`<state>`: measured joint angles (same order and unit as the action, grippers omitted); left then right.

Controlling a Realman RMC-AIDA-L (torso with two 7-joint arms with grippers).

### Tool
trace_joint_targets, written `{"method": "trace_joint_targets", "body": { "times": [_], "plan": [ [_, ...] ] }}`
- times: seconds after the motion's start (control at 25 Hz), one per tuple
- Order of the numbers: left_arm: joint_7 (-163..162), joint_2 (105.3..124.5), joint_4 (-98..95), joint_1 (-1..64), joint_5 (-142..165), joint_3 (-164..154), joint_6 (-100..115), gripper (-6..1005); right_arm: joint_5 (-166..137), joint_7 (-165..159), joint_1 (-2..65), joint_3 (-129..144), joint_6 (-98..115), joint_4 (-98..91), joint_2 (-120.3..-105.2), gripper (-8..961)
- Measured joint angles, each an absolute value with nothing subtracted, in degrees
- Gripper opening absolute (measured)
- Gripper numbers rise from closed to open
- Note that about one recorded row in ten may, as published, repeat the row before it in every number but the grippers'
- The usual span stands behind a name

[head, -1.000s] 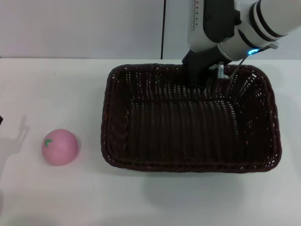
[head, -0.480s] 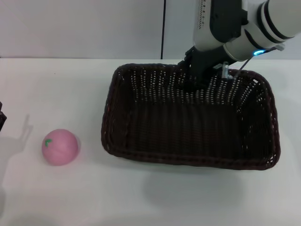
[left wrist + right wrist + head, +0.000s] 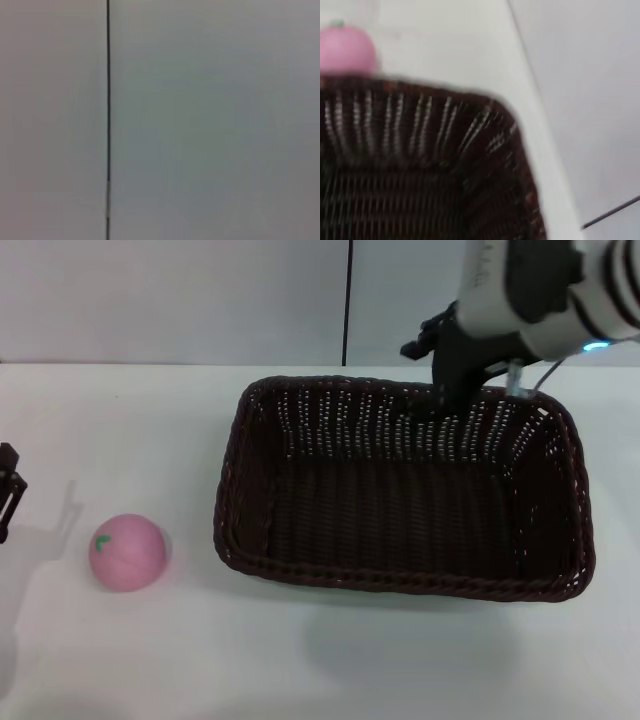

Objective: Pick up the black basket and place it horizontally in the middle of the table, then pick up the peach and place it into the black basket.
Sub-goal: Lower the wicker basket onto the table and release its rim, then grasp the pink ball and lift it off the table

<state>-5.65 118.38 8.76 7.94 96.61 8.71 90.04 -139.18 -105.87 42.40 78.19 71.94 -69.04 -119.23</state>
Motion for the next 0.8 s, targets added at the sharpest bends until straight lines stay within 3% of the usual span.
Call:
{"method": "trace_joint_targets", "body": {
  "times": [0.36, 0.8],
  "plan": [
    [-29.2, 117.95, -6.9, 8.2, 96.7, -7.9, 94.3, 708, -121.5, -108.1, 22.9, 71.6, 77.9, -96.7, -119.87, 643],
    [-44.3, 117.95, -21.5, 7.2, 97.3, -26.6, 93.0, 700, -77.1, -91.1, 6.3, 58.7, 83.0, -79.4, -119.38, 643]
  ]
}}
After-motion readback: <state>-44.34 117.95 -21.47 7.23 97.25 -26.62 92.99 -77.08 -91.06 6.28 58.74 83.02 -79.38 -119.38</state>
